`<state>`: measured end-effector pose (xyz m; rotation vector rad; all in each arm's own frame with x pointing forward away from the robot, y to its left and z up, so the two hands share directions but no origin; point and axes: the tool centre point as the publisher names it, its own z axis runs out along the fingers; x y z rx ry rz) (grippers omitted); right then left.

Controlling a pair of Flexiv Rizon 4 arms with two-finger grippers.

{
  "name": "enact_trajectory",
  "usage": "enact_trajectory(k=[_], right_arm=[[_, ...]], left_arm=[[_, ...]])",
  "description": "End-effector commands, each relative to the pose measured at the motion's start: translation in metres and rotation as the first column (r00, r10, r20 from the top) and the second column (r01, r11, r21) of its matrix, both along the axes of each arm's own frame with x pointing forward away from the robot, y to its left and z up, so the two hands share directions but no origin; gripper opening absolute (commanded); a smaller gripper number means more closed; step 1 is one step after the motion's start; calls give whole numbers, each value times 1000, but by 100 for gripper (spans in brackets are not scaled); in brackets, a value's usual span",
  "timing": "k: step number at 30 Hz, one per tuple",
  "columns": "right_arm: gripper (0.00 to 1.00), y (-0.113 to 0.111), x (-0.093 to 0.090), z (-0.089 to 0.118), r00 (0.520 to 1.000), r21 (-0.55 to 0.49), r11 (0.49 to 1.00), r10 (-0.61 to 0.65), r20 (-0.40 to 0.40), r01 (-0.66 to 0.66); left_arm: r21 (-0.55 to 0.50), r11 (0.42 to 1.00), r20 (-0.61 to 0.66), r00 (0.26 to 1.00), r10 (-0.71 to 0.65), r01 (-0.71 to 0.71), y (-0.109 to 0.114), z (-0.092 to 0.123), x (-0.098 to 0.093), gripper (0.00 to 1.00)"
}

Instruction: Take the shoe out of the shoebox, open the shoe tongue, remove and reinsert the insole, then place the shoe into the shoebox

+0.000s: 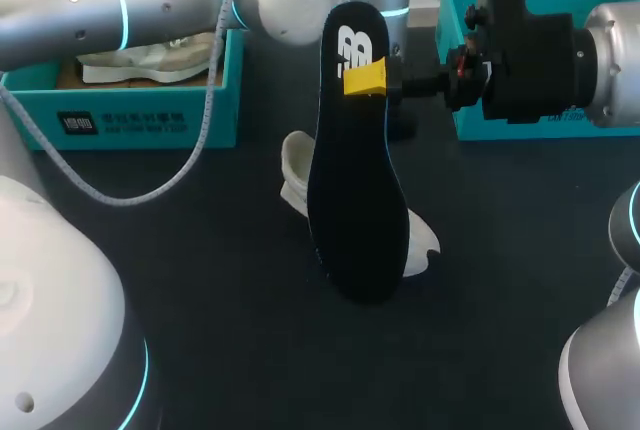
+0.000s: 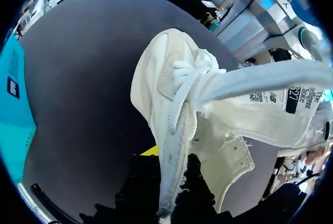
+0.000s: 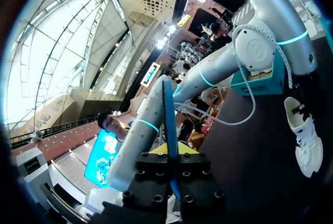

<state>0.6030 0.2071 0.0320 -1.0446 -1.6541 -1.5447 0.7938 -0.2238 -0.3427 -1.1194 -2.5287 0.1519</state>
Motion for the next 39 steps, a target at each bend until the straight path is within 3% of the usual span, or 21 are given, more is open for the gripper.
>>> enact_trajectory(k=[1,3,17,21,28,39], right_arm=[[0,5,-3,1,1000,-1,1000,-9,-1,9],[0,5,-3,1,1000,-1,1000,-9,-1,9],[0,5,-3,1,1000,-1,1000,-9,-1,9],[0,5,-3,1,1000,-1,1000,-9,-1,9],[0,5,-3,1,1000,-1,1000,-9,-1,9],[0,5,-3,1,1000,-1,1000,-9,-1,9]], left_arm=[[-68,864,154,861,-485,499,1,5,-8,0],[-42,807,176,799,-575,589,2,4,-11,0],[-42,807,176,799,-575,589,2,4,-11,0],[7,814,104,809,-579,581,-4,-7,-27,0],[25,831,61,829,-555,555,-9,-14,-36,0],[72,742,19,742,-670,667,-18,-46,-47,0]])
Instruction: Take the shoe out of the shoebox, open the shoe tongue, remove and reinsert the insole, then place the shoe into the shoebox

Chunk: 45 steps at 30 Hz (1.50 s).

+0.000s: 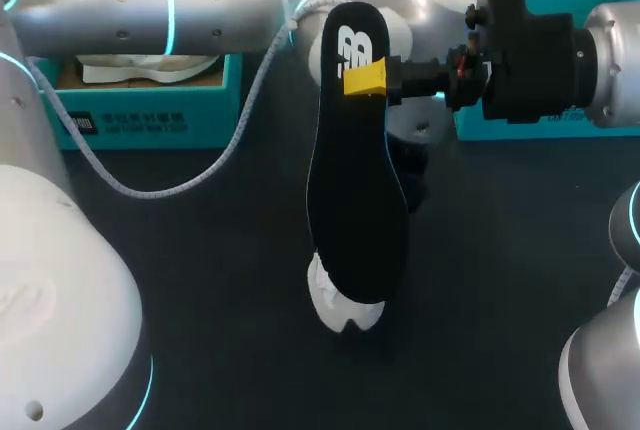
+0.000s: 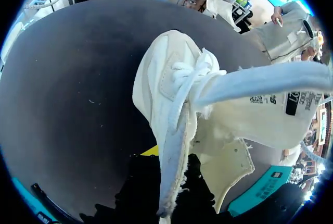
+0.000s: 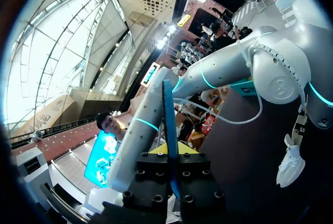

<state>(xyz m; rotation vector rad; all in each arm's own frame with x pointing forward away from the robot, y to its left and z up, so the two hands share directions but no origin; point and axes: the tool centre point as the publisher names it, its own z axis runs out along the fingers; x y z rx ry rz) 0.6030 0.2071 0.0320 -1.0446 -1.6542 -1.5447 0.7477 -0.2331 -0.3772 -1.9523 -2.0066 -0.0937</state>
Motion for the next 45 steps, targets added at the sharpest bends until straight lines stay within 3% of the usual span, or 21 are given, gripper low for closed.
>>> enact_trajectory(k=[1,9,24,42,43,44,45], right_arm=[[0,5,-3,1,1000,-1,1000,-9,-1,9],[0,5,-3,1,1000,-1,1000,-9,-1,9],[0,5,-3,1,1000,-1,1000,-9,-1,9],[0,5,-3,1,1000,-1,1000,-9,-1,9],[0,5,-3,1,1000,-1,1000,-9,-1,9],[0,5,-3,1,1000,-1,1000,-9,-1,9],[0,5,-3,1,1000,-1,1000,-9,-1,9]], left_arm=[[53,999,0,1000,-3,3,-9,-13,-1,0],[70,996,6,999,52,-52,-6,-19,-9,0],[119,985,43,992,118,-122,7,10,-9,0],[120,986,-2,994,113,-112,8,-19,-11,0],[122,986,0,993,115,-114,9,-19,-11,7],[117,986,-5,993,116,-115,10,-19,-10,39],[116,986,-5,993,117,-116,11,-19,-10,49]])
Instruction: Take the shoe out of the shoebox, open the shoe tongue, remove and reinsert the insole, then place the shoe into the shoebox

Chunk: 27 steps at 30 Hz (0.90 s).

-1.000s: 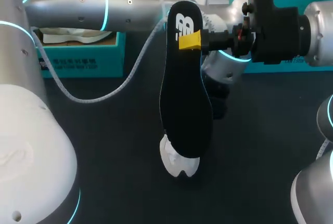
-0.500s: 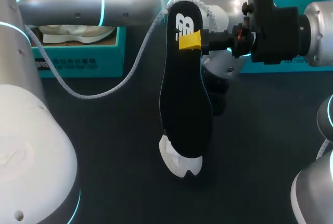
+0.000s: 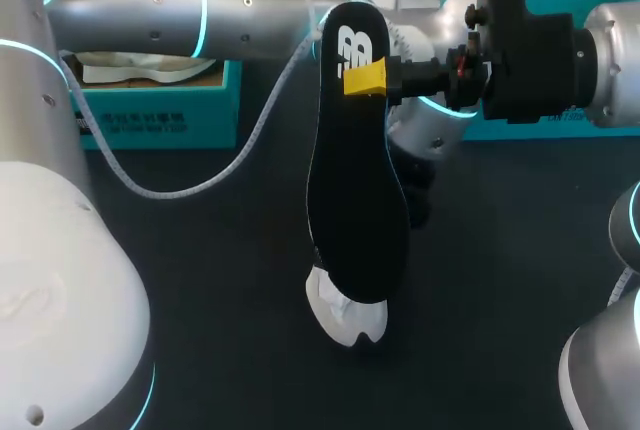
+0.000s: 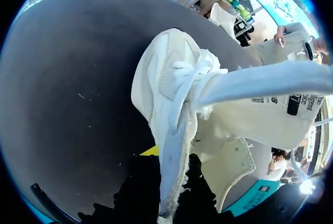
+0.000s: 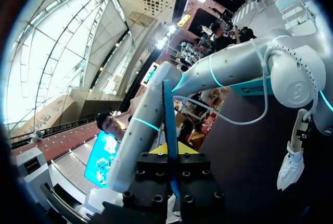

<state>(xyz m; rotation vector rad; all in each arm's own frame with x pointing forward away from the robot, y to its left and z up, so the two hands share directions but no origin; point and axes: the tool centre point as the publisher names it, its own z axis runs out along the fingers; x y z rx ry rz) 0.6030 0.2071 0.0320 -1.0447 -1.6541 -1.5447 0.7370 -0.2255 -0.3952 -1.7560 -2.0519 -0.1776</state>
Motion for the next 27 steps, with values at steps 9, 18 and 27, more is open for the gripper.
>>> enact_trajectory(k=[9,18,27], right_arm=[[0,5,-3,1,1000,-1,1000,-9,-1,9],[0,5,-3,1,1000,-1,1000,-9,-1,9],[0,5,-3,1,1000,-1,1000,-9,-1,9]], left_arm=[[-237,971,-9,1000,10,-12,9,31,7,100],[-474,880,50,998,28,-1,-6,60,24,100],[-676,736,84,996,39,28,-13,88,42,100]])
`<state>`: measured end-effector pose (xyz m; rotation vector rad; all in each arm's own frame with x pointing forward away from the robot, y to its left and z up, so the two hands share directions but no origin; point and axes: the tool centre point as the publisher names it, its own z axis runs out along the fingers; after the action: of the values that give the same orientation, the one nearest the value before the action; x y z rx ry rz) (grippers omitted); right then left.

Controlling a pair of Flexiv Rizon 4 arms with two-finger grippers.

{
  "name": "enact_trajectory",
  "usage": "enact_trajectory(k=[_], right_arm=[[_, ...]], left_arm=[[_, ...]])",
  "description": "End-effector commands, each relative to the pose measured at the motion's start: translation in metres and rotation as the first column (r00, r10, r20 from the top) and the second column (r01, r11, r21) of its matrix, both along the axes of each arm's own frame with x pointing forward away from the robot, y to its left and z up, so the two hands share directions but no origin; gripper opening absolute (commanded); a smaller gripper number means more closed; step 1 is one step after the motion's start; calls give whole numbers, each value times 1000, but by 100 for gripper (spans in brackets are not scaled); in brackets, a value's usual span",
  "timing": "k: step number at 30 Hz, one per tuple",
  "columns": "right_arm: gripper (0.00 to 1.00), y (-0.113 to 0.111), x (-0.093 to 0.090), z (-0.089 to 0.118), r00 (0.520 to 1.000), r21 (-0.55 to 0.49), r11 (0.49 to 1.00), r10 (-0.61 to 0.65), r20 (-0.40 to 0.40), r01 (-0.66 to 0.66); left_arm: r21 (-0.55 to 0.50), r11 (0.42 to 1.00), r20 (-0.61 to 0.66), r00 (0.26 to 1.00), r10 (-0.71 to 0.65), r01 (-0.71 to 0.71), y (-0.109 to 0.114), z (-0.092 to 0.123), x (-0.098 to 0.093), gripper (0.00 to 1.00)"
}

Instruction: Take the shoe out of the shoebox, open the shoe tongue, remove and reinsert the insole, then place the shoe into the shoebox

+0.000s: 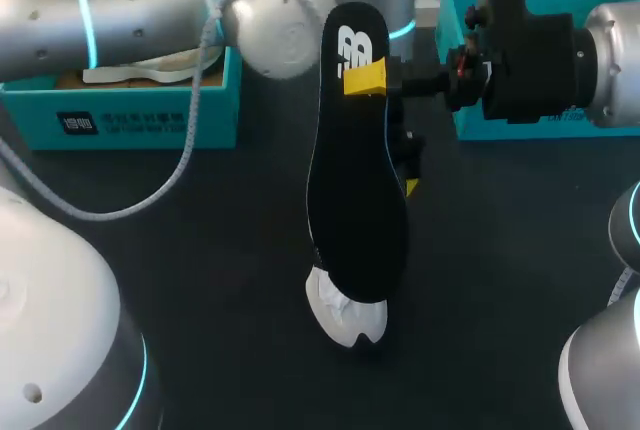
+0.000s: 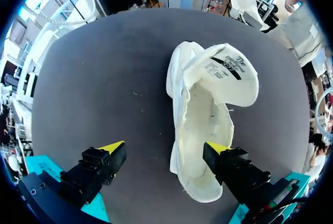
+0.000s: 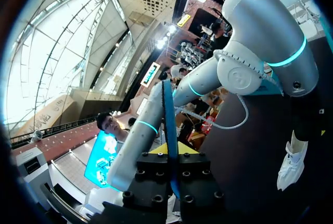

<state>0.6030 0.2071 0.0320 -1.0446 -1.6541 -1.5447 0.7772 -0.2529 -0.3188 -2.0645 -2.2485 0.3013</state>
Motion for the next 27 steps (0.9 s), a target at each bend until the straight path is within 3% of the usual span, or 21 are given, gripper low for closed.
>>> enact_trajectory(k=[1,6,8,14,19,27], right_arm=[[0,5,-3,1,1000,-1,1000,-9,-1,9],[0,2,-1,1,1000,11,1000,-20,-9,20],[0,-3,9,-1,994,-25,1000,10,-107,-13],[0,-28,36,-2,973,6,999,52,-224,-52],[0,-53,57,-6,945,59,998,12,-328,7],[0,-75,95,-16,921,35,999,-6,-389,21]], left_arm=[[-279,960,45,998,38,-24,14,15,3,100],[-383,924,59,998,30,-5,13,32,13,100],[-430,903,69,997,42,-8,14,39,17,100],[-564,826,118,990,79,1,29,65,23,100],[-654,756,177,977,114,30,46,92,21,100],[-755,650,225,964,141,82,65,129,13,100]])
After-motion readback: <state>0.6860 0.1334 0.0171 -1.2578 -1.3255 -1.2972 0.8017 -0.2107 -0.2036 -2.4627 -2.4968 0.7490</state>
